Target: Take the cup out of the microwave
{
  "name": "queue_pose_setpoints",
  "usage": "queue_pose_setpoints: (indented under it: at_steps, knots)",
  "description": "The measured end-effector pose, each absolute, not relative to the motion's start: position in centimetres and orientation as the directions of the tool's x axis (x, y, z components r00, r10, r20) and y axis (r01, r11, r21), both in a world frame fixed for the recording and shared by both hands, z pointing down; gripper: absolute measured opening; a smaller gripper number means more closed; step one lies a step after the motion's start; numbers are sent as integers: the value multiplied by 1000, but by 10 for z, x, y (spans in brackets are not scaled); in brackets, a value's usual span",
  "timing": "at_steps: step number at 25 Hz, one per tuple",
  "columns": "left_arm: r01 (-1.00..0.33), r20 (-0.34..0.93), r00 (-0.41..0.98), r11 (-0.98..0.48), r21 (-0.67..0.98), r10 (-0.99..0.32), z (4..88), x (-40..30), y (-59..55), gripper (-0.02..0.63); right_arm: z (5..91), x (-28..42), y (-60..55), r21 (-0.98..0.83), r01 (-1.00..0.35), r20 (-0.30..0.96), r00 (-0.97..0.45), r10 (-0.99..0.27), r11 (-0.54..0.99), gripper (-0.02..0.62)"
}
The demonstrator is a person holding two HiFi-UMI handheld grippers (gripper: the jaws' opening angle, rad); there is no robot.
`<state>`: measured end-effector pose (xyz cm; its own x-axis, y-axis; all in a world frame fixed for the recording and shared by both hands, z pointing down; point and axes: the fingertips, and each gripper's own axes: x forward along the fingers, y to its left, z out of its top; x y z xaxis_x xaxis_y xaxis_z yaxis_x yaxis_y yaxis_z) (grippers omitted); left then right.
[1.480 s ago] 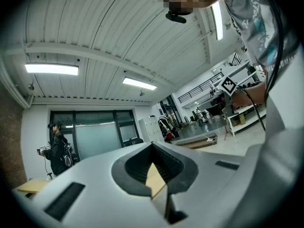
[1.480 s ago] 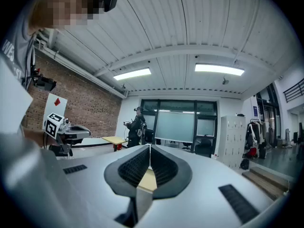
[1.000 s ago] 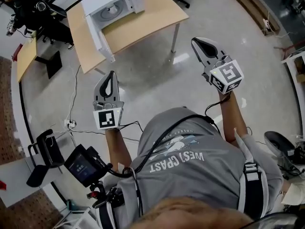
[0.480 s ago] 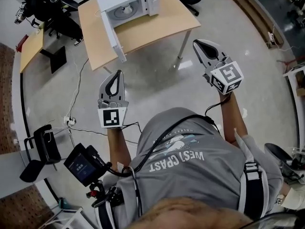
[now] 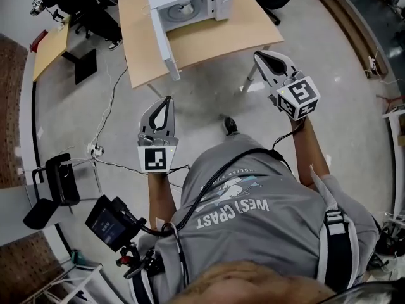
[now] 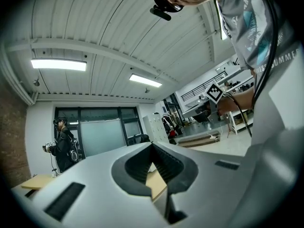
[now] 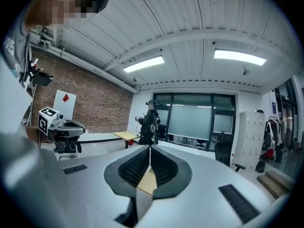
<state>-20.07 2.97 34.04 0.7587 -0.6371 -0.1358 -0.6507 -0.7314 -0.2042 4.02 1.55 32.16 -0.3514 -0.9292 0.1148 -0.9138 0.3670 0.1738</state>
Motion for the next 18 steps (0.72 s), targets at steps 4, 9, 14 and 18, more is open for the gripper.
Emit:
queue_pose_setpoints:
  at_steps: [4, 9, 14, 18]
  knots:
    - [-679, -116, 732, -703, -213, -672, 345, -198, -1, 43, 338, 47, -41, 160, -902, 135, -382, -914, 400, 12]
    - [-727, -56, 678, -659, -191, -732, 355, -184, -71, 43, 368, 64, -153, 127, -885, 183, -424, -887, 449, 12]
    - [-771, -13, 627, -618, -155, -779, 359, -165, -130, 43, 403, 78, -268, 81, -876, 245, -444, -862, 475, 14]
    - [-801, 33, 585, -584, -133, -810, 361, -141, -172, 43, 444, 96, -360, 51, -874, 318, -444, -838, 483, 14]
